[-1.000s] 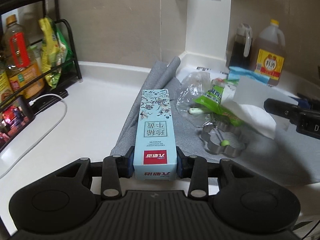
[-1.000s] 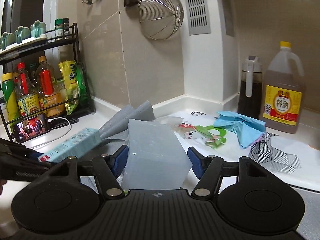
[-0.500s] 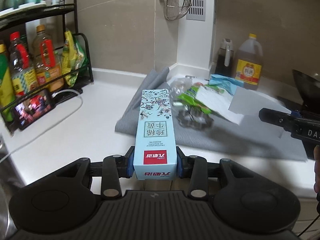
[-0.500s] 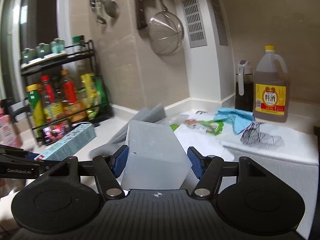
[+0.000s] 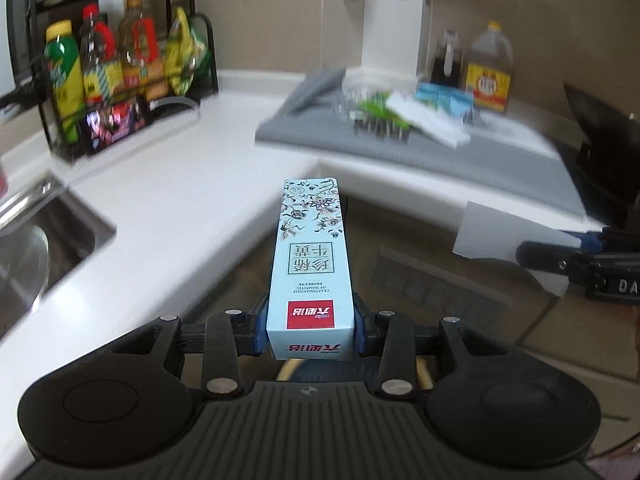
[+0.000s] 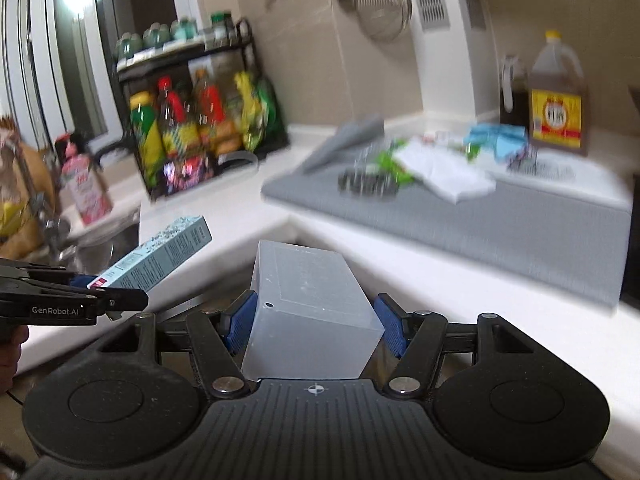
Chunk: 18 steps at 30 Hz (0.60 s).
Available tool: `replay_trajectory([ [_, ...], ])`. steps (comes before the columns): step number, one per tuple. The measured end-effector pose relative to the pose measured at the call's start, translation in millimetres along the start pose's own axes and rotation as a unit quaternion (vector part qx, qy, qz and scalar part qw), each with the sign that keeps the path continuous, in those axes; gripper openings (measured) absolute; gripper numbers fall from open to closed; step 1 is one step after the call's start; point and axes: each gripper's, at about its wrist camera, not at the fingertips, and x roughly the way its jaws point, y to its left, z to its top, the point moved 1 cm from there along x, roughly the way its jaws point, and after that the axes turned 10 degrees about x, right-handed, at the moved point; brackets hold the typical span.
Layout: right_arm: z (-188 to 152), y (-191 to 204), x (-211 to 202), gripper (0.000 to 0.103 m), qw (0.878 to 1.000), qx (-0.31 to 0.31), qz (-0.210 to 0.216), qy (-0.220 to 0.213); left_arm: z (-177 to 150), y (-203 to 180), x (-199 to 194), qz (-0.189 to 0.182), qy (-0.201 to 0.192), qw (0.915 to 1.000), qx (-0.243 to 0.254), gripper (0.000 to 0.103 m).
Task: Collect trash
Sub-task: 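Carry the box and plastic sheet down over the blue trash bin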
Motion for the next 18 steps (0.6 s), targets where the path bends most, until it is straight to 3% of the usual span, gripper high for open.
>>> replay_trajectory([
  [8, -42.9, 10.8, 0.5, 0.067, 0.998, -0.005, -0.008, 0.057, -52.3, -17.7, 4.5, -0.008, 0.054, 0.9985, -0.006, 0.043],
  [18, -46.8, 13.5, -0.2, 0.067, 0.998, -0.009, -0.01, 0.065, -51.1, -20.3, -2.6, -0.006, 0.048, 0.9988, -0.002, 0.043],
])
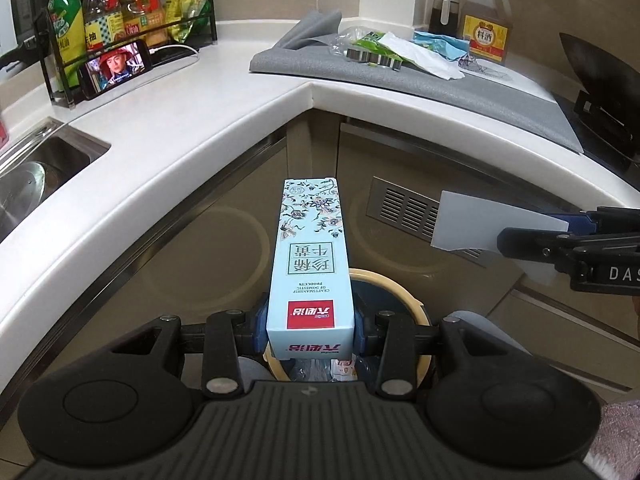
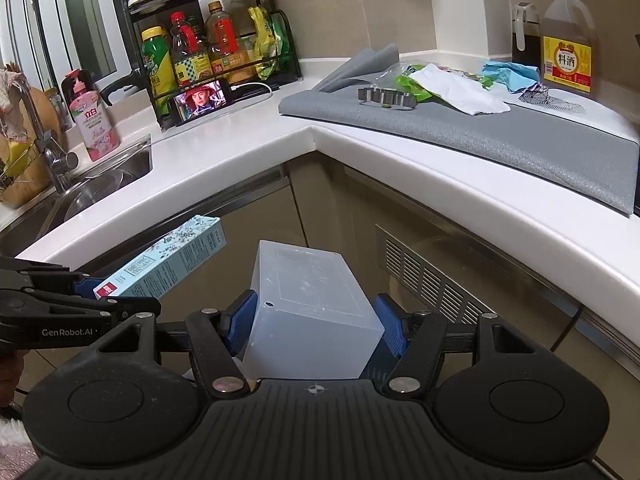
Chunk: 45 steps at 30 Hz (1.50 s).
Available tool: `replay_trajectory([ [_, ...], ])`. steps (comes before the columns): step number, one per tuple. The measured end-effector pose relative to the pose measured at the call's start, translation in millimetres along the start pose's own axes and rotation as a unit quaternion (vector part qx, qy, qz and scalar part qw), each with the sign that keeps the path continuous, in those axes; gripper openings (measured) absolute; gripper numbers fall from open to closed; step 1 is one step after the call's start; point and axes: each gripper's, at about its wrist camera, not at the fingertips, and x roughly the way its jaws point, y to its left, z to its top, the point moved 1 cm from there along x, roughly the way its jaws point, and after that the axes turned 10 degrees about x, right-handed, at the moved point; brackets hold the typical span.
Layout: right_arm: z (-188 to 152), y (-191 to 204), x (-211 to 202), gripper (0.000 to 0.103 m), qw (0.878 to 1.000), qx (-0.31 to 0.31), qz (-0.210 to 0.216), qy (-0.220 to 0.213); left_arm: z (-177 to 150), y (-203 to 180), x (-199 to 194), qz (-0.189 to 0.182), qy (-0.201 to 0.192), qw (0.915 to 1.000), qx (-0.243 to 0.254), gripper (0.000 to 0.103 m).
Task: Collect trash
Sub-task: 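Carry the box and plastic sheet down over the blue trash bin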
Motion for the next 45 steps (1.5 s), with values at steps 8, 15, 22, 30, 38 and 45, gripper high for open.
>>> replay_trajectory([
  [8, -0.5, -3.3, 3.3, 0.067, 1.0, 0.008, -0.005, 0.007, 0.8, -0.7, 1.8, -0.002, 0.002, 1.0, 0.004, 0.043],
  [15, -0.8, -0.5, 6.1, 0.067, 1.0, 0.006, -0.007, 0.012, 1.7, -0.6, 3.0, -0.003, 0.004, 1.0, 0.004, 0.043],
  [22, 0.3, -0.6, 10.2, 0.067, 1.0, 0.008, -0.01, 0.021, 0.0, 0.0, 7.5, -0.007, 0.008, 0.9999, 0.004, 0.043],
  [30, 2.3, -2.1, 19.6, 0.067, 0.999, 0.008, -0.021, 0.026, 1.2, 2.4, 15.5, -0.006, 0.019, 0.9998, 0.001, 0.043],
  [38, 2.9, -1.6, 36.8, 0.067, 0.999, 0.0, -0.028, 0.041, 6.1, 6.9, 33.7, -0.016, 0.039, 0.9991, -0.007, 0.043],
  [45, 5.0, -7.6, 58.5, 0.067, 0.997, 0.007, -0.038, 0.063, 7.6, 11.5, 59.3, -0.03, 0.064, 0.9972, -0.024, 0.043],
])
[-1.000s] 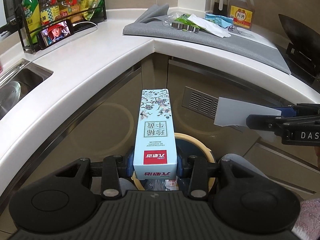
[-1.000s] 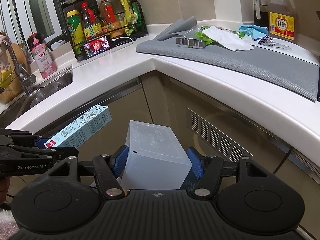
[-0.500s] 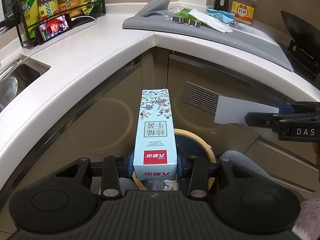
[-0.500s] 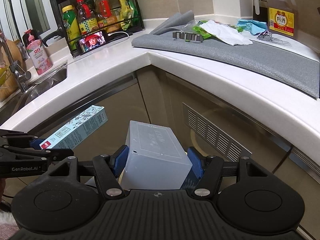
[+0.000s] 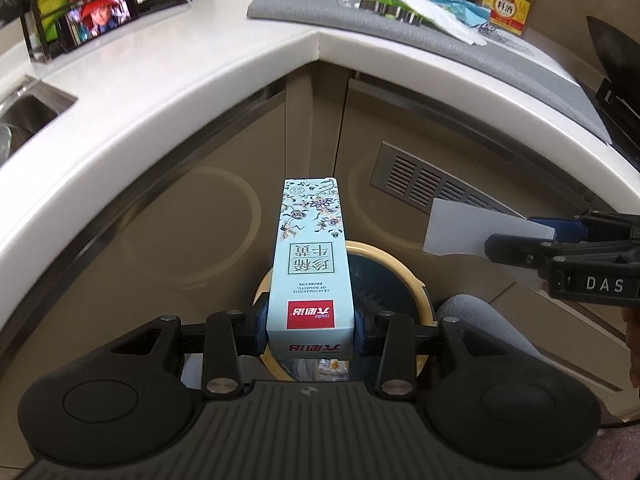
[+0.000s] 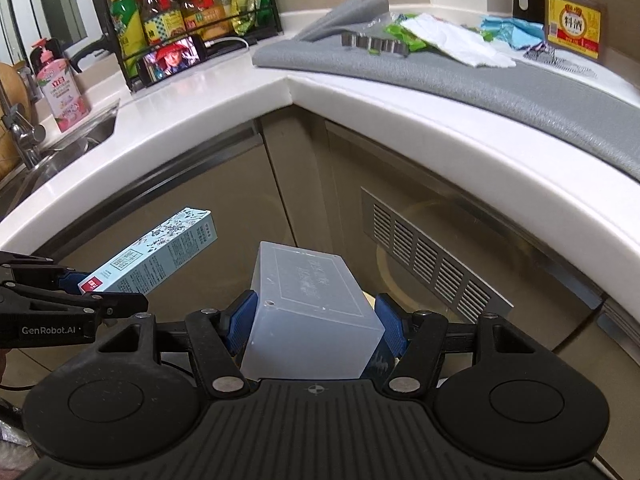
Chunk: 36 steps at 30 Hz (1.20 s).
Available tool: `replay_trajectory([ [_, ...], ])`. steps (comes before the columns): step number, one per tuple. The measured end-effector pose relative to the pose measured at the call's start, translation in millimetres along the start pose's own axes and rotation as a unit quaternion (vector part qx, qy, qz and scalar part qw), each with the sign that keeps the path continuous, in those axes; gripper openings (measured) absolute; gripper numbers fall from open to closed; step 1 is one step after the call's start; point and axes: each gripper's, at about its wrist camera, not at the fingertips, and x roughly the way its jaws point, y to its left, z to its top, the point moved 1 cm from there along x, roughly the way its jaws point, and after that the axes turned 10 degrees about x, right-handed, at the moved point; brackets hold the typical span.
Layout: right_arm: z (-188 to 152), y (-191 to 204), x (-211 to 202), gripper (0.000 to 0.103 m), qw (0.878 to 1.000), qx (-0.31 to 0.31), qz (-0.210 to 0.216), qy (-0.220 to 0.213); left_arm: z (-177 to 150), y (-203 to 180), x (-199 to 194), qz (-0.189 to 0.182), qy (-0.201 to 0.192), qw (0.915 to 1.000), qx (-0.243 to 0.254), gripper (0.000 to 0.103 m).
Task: Collect trash
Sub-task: 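Carry the box and plastic sheet down over the blue trash bin, then open both tools over the bin, dropping the box and sheet inside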
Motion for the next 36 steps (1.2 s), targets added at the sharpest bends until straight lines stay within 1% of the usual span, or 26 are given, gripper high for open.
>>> replay_trajectory([
  [8, 1.1, -2.5, 26.1, 0.067, 0.999, 0.004, -0.006, 0.033, 1.2, 1.5, 21.4, -0.009, 0.026, 0.9996, 0.0, 0.043],
  [21, -0.1, -10.3, 81.8, 0.067, 0.995, 0.019, -0.024, 0.093, 3.5, 5.0, 61.6, -0.025, 0.07, 0.9972, -0.008, 0.043],
  [36, -6.6, -21.1, 139.7, 0.067, 0.986, 0.042, -0.048, 0.156, 3.6, 5.7, 120.4, -0.033, 0.134, 0.9905, 0.004, 0.043],
])
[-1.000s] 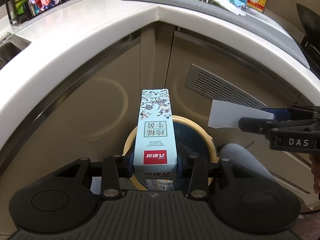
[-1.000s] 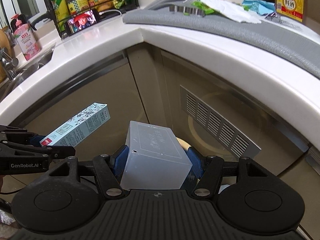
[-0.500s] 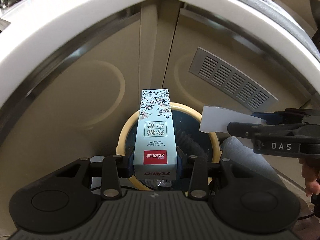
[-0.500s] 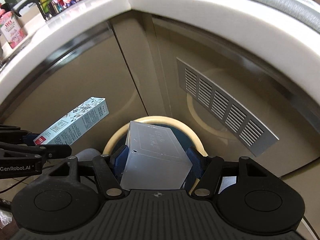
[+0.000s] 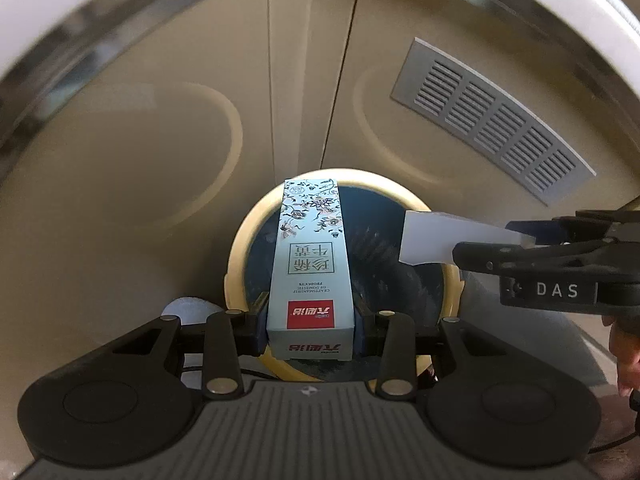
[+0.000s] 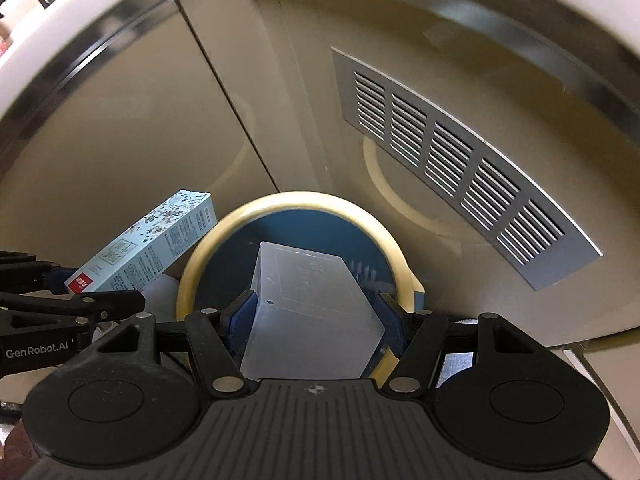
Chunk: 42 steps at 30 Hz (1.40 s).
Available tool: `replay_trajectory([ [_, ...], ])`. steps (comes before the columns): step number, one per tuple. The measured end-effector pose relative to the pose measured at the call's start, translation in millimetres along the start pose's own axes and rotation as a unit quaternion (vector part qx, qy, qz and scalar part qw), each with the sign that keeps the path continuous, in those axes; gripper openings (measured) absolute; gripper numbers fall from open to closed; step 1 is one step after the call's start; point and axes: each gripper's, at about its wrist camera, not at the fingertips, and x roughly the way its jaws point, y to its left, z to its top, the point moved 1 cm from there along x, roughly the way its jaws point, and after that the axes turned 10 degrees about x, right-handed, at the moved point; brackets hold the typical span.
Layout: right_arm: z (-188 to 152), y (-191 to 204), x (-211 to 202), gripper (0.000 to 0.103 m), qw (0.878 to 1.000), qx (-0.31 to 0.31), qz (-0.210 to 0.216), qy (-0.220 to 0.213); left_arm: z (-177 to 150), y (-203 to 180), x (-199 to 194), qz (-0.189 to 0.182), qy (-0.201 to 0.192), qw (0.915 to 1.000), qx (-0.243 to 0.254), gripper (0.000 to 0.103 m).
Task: Collect trash
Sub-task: 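Open both tools over the bin, dropping the box and sheet inside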
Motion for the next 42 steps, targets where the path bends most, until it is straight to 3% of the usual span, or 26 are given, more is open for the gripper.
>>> replay_trajectory([
  [22, 9.8, -2.3, 33.4, 0.072, 0.999, 0.032, -0.009, 0.032, 13.8, -2.0, 50.4, -0.002, 0.054, 0.9984, 0.013, 0.044],
  [23, 10.6, -4.3, 34.2, 0.073, 0.998, 0.042, -0.007, 0.034, 14.1, -1.8, 50.5, -0.003, 0.056, 0.9983, 0.014, 0.048],
  [25, 12.9, -9.4, 35.5, 0.078, 0.997, 0.069, -0.004, 0.041, 13.5, -1.4, 52.0, -0.006, 0.061, 0.9981, 0.01, 0.093],
  [26, 13.5, -11.8, 34.6, 0.081, 0.996, 0.081, -0.001, 0.044, 13.1, 0.1, 48.7, -0.004, 0.055, 0.9985, 0.005, 0.1],
  [28, 13.7, -14.9, 29.4, 0.087, 0.995, 0.094, 0.007, 0.044, 10.8, 1.0, 40.4, 0.0, 0.037, 0.9993, -0.002, 0.103],
  [33, 7.9, -10.9, -1.5, 0.088, 0.996, 0.081, 0.015, 0.034, 0.7, 2.0, 15.5, 0.019, 0.024, 0.9995, -0.003, 0.103],
  [38, -11.4, 7.9, -55.8, 0.09, 0.999, -0.018, 0.019, -0.025, -19.2, -3.9, -25.5, 0.066, -0.004, 0.9976, -0.02, 0.103],
  [42, -32.8, 15.4, -86.1, 0.093, 0.995, -0.069, 0.008, -0.067, -34.0, -15.1, -50.2, 0.075, -0.019, 0.9969, -0.009, 0.103],
])
